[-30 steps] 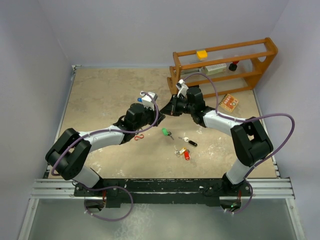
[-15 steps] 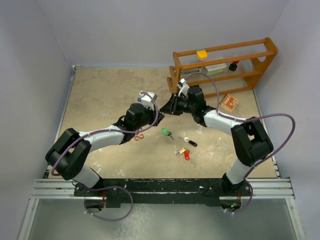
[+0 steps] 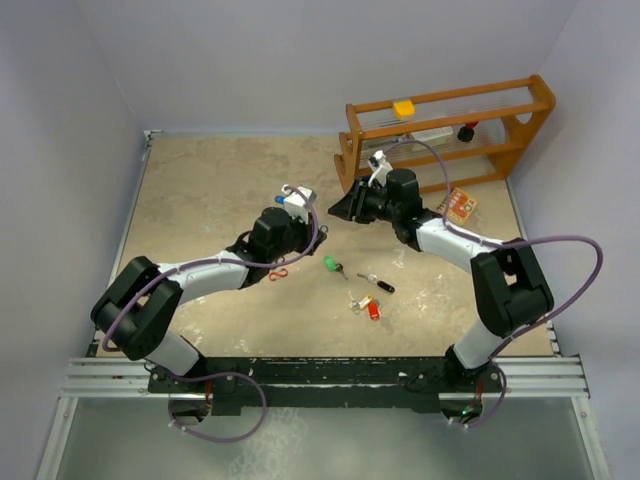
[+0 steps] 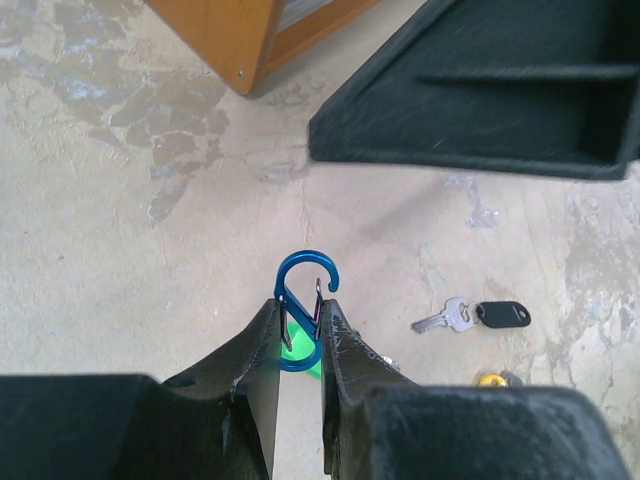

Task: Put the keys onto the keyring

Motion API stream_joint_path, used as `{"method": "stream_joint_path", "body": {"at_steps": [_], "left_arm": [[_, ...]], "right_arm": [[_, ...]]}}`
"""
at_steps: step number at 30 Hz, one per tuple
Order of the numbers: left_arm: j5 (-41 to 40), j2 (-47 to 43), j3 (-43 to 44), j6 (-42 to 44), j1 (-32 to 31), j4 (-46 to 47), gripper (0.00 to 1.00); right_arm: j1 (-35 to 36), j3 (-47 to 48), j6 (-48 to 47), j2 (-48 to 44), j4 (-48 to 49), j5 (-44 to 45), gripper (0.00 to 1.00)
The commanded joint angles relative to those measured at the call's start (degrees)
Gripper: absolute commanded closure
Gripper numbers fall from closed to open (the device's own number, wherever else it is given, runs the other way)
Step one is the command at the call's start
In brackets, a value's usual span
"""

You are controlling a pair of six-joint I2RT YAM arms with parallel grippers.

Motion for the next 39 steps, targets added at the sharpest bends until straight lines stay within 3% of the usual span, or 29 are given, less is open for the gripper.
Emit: {"method": "stream_joint_path", "body": {"at_steps": [1, 9, 18, 27, 39], "left_arm": [[-2.39, -1.42, 0.71, 3.44, -0.15, -2.69, 1.0], [-10.3, -0.1, 4.05, 5.3, 0.07, -12.23, 1.0], [-10.42, 2.5, 7.14, 5.72, 1.62, -17.51, 1.0], [-7.77, 0.0, 4.96, 3.98, 6.26, -17.5, 1.0], [-7.15, -1.89, 2.97, 2.21, 7.72, -16.61, 1.0]], "right_arm": [[-0.3, -0.49, -4.78, -5.56, -3.28, 5.3, 0.56], [0.85, 0.89, -14.07, -5.97, -15.61, 12.46, 0.53], [8.18, 3.74, -19.22, -0.54, -22.91, 15.92, 0.54], [12.08, 7.31, -16.57, 4.31, -28.23, 19.53, 0.55], [14.84, 8.13, -16.12, 8.11, -29.72, 21.44, 0.57]]}}
